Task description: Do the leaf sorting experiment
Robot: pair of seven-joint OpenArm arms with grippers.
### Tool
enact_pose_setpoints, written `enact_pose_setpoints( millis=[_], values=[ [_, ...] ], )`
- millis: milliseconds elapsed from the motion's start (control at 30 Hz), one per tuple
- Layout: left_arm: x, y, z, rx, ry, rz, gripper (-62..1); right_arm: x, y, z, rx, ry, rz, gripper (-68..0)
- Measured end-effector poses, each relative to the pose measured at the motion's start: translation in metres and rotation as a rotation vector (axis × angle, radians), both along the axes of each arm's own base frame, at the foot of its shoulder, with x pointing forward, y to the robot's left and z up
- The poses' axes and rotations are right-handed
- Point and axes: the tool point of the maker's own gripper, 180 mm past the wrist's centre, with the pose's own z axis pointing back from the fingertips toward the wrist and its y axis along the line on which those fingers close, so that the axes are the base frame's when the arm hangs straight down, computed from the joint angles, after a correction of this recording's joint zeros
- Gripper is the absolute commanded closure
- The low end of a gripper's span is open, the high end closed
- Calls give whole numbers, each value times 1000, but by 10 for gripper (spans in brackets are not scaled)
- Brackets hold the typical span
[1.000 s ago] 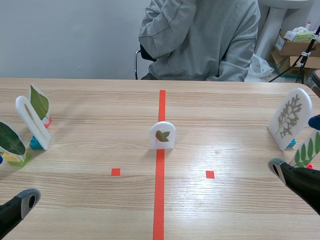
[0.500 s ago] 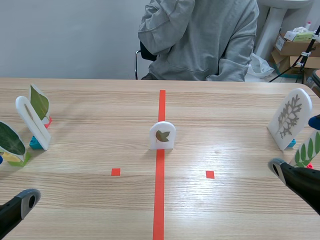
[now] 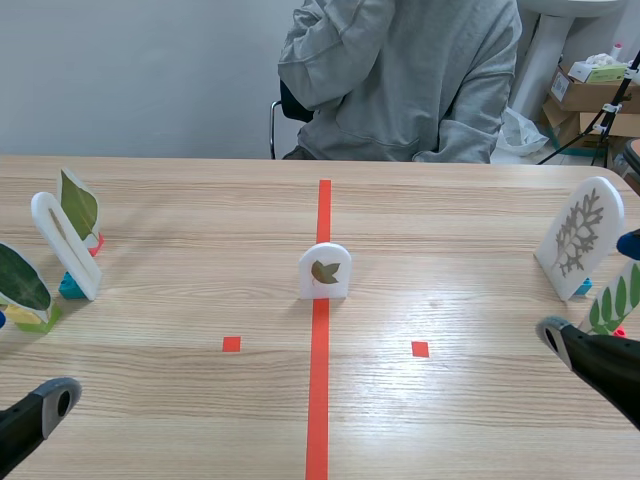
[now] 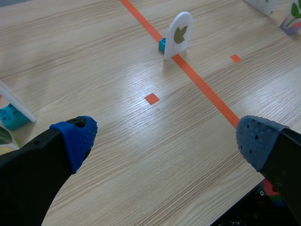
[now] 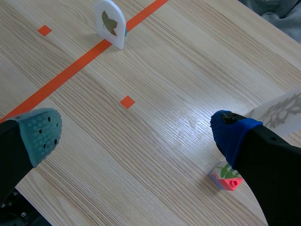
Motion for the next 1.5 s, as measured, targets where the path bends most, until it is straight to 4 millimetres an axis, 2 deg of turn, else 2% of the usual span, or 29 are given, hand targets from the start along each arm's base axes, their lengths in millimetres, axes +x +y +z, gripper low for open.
enact_pose_setpoints(
  millis=[900,1100,1233,1367,1500],
  values=[
    [0,0,0,0,0,0,-623,0,0,0,0,0,0,-679],
    [12,-5,-5,17,-2,-17,-623,0,-1,-1,-6,1,0,-679],
    [22,-24,-22,32,9,-79,-623,0,-1,-1,-7,1,0,-679],
    [35,-48,-54,46,40,-152,-623,0,-1,-1,-8,1,0,-679],
    [65,-64,-85,89,52,-192,-623,0,-1,-1,-7,1,0,-679]
  ],
)
